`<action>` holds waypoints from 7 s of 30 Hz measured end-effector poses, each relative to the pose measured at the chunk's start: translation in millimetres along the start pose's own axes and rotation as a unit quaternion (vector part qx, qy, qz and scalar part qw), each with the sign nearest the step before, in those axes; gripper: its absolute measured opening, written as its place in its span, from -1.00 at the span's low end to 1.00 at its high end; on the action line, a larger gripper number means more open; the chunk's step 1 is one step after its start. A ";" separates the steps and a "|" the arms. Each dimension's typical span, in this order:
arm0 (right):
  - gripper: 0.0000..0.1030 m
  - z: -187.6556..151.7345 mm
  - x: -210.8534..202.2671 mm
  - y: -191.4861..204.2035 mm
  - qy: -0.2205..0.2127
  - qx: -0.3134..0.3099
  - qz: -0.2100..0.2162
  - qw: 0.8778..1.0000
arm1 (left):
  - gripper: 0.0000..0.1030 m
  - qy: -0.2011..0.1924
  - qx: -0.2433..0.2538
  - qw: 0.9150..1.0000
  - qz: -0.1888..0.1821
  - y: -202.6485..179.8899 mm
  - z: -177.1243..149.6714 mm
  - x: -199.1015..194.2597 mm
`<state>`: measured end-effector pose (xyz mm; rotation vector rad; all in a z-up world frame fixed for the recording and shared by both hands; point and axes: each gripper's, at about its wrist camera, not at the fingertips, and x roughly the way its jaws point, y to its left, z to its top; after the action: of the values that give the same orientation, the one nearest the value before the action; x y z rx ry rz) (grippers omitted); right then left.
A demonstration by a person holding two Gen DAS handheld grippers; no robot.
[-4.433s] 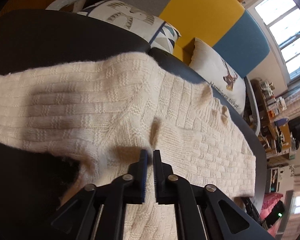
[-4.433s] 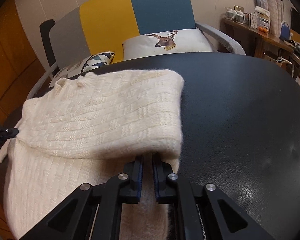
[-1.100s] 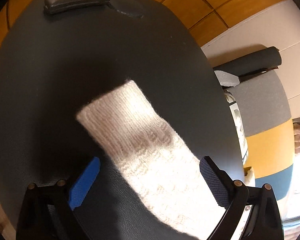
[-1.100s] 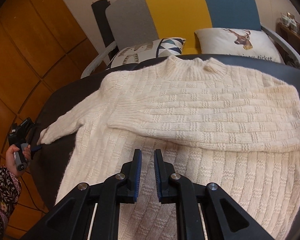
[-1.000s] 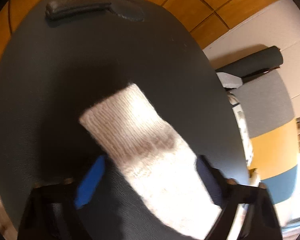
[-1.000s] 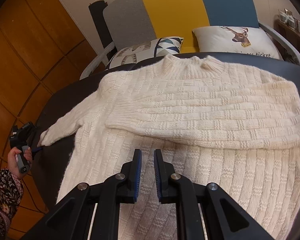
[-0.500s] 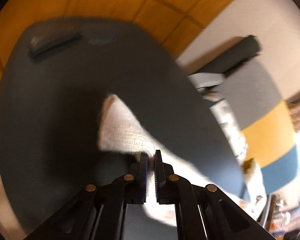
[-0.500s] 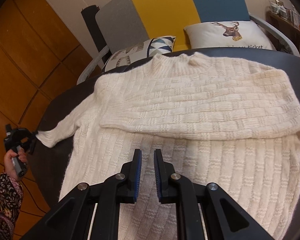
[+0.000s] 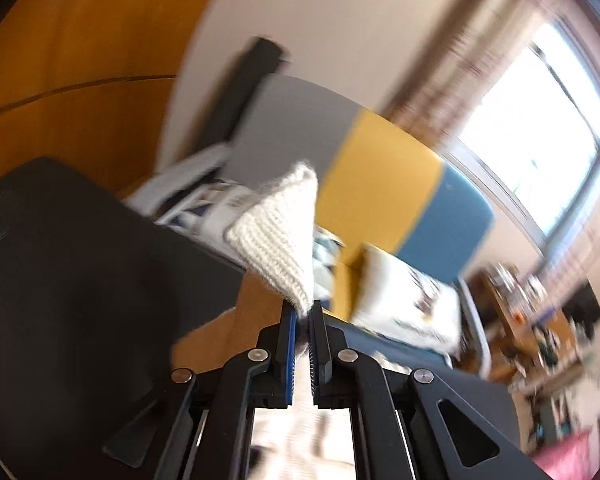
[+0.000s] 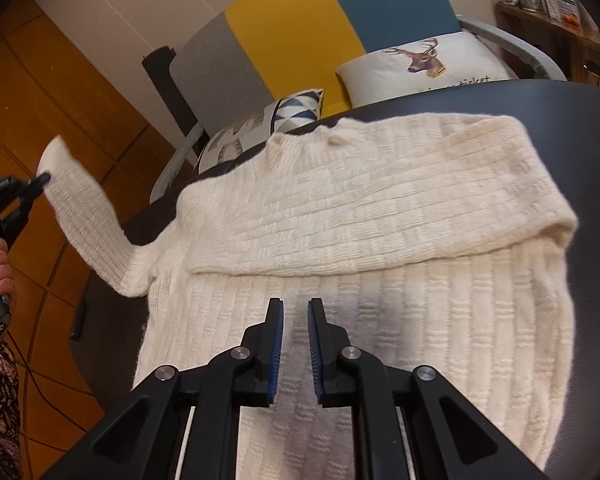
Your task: Fold clothes
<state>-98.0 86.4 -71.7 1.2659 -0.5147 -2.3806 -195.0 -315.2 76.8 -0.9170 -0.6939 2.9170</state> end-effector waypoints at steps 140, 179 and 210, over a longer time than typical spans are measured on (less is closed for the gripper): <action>-0.65 86.2 19.0 -37.5 -0.057 -0.069 -0.107 0.990 | 0.18 0.043 0.142 0.986 0.079 -27.2 -151.6 22.0; -0.54 -40.4 -83.4 -54.6 0.026 -0.063 -0.111 0.992 | 0.91 0.176 0.137 0.967 0.124 40.1 -210.4 -44.2; -0.60 -189.9 -103.5 -87.0 0.177 0.008 -0.040 0.983 | 0.99 0.345 0.160 0.925 0.017 67.5 -368.6 -148.2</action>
<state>100.3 187.2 -141.7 1.6992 -0.3801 -2.1437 137.3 -244.9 -140.1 -1.7488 -0.1456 2.3356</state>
